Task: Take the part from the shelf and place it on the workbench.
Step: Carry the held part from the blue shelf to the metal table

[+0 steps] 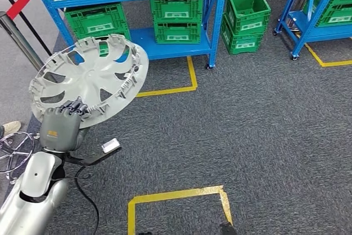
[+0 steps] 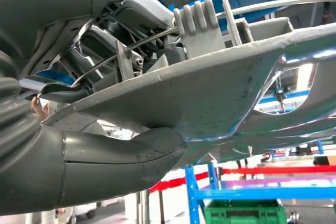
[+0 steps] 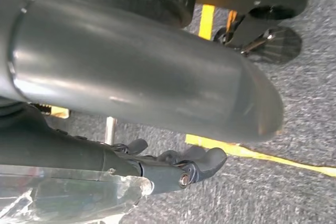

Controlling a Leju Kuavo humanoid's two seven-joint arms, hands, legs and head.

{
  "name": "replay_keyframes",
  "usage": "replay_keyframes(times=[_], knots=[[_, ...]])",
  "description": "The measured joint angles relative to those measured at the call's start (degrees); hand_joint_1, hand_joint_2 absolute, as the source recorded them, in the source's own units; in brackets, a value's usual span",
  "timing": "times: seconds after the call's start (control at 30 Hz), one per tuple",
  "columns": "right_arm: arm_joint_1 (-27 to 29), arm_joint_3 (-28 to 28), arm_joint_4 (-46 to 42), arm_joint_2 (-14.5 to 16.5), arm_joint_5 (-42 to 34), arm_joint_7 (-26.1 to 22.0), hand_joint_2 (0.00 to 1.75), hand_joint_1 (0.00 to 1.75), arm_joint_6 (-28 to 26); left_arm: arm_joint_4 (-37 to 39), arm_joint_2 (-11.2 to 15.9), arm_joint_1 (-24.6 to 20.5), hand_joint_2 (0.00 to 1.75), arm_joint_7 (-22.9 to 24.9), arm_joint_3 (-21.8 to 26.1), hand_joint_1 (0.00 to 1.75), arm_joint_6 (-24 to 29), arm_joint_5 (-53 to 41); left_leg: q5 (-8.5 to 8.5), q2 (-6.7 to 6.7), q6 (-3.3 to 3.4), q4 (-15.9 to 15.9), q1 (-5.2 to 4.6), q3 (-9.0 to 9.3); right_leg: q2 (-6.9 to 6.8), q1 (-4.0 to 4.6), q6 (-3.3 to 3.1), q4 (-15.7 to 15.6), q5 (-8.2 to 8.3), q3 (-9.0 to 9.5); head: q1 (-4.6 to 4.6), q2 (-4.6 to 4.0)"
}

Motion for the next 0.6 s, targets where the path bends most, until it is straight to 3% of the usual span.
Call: replay_keyframes(times=[0.1, 0.17, 0.23, 0.3, 0.33, 0.4, 0.47, 0.5, 0.53, 0.6], knots=[[0.0, 0.3, 0.0, 0.1, 0.1, 0.0, 0.0, 0.0, -0.1, 0.0, 0.0, 0.3, 1.75, 0.0, 0.2, 1.75, 0.3, 0.1, 3.4, -0.02, 0.76, -10.5, -0.16, 7.24, 0.04, 0.07, 0.42, 0.0, 0.44, -0.52, 0.04, 0.0], [0.0, 0.5, 0.0, 0.1, 0.1, 0.0, 0.0, 0.0, -0.1, -0.1, 0.0, 0.4, 1.75, -0.1, 0.4, 1.75, 0.5, 0.1, 3.74, -0.05, 1.21, -14.6, -0.44, 9.52, 0.04, 0.1, 0.96, 0.0, 0.8, -0.77, 0.04, 0.0], [0.1, 0.6, 0.0, 0.2, 0.1, 0.0, 0.0, 0.0, -0.1, -0.1, 0.0, 0.4, 1.75, -0.1, 0.6, 1.75, 0.6, 0.1, 3.87, -0.05, 1.76, -15.2, -0.55, 9.51, 0.05, 0.09, 1.62, -0.2, 1.13, -0.91, 0.02, 0.0], [0.1, 0.6, 0.0, 0.2, 0.1, 0.0, 0.0, 0.0, -0.1, -0.1, -0.1, 0.4, 1.75, -0.1, 0.8, 1.75, 0.6, 0.1, 4.29, 0.05, 2.58, -15.6, -0.3, 9.37, 0.01, 0.12, 2.22, 1.0, 0.08, -1.71, 0.17, 0.0], [0.1, 0.6, 0.0, 0.2, 0.1, 0.0, 0.0, 0.0, -0.1, -0.2, -0.2, 0.4, 1.75, -0.1, 0.9, 1.75, 0.6, 0.1, 4.55, 0.1, 2.97, -15.8, -0.14, 9.26, -0.03, 0.11, 2.5, 3.1, -1.33, -2.7, 0.29, 0.0], [0.2, 0.6, 0.0, 0.2, 0.1, 0.0, 0.0, 0.0, -0.1, -0.2, -0.2, 0.5, 1.75, -0.2, 1.0, 1.75, 0.6, 0.7, 4.87, 0.14, 3.37, -15.8, -0.12, 8.88, -0.09, -0.05, 2.93, 10.5, -5.2, -5.88, 0.55, 0.0], [0.2, 0.6, 0.0, 0.2, 0.1, 0.0, 0.0, 0.0, -0.1, -0.2, -0.3, 0.7, 1.75, -1.1, 1.1, 1.75, 0.3, 2.9, 5.13, 0.13, 3.45, -15.8, -0.17, 8.56, -0.09, -0.13, 3.2, 15.9, -6.95, -8.03, 0.58, 0.0], [0.3, 0.6, 0.0, 0.2, 0.1, 0.1, 0.0, 0.0, -0.1, -0.2, -0.4, 0.8, 1.75, -2.1, 1.2, 1.75, 0.0, 4.8, 5.23, 0.11, 3.41, -15.8, -0.18, 8.48, -0.1, -0.13, 3.25, 15.4, -6.2, -7.61, 0.6, 0.0], [0.3, 0.6, 0.0, 0.2, 0.1, 0.1, 0.0, 0.0, -0.1, -0.2, -0.4, 0.9, 1.75, -3.3, 1.2, 1.75, -0.3, 6.8, 5.3, 0.07, 3.36, -15.7, -0.18, 8.44, -0.1, -0.15, 3.22, 12.7, -4.51, -6.06, 0.59, 0.0], [0.2, 0.7, 0.0, 0.2, 0.2, 0.2, 0.0, 0.0, -0.1, -0.2, -0.5, 1.1, 1.75, -5.3, 1.2, 1.75, -0.8, 9.6, 5.38, -0.01, 3.07, -15.4, -0.28, 8.29, -0.09, -0.14, 3.07, 4.6, -1.18, -1.65, 0.58, 0.0]])
